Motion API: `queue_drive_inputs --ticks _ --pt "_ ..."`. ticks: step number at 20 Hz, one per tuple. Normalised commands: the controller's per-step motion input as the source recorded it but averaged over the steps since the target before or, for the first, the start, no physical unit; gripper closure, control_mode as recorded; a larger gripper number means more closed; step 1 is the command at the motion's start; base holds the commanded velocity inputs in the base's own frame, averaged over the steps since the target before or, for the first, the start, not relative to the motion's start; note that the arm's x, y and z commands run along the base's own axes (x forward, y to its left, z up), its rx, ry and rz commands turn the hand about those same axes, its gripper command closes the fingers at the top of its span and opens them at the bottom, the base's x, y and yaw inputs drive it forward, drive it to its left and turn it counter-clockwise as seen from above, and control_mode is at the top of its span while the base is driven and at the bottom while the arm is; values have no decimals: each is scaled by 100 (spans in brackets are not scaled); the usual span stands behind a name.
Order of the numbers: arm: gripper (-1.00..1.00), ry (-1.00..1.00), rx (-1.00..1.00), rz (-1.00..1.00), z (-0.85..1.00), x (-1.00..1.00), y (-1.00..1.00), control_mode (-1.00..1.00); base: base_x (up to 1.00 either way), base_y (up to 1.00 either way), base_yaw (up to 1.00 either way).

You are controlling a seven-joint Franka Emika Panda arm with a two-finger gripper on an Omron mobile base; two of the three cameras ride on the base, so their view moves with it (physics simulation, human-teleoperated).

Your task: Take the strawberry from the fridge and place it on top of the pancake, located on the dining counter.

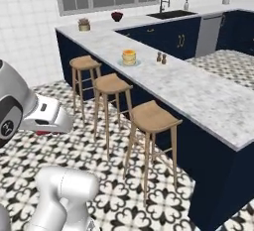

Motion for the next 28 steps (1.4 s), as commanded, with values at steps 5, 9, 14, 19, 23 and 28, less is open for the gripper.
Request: queue_drive_inputs --ticks 5,9,14,19,23,28 --pt "100 0 0 0 0 0 0 100 22 100 -47" --pt "100 0 0 0 0 0 0 100 28 100 -45" --pt "100 0 0 0 0 0 0 100 30 100 -43" --pt "100 0 0 0 0 0 0 100 33 100 -44" --pt "100 0 0 0 0 0 0 100 32 100 -42" --pt "100 0 0 0 0 0 0 100 38 80 -36"
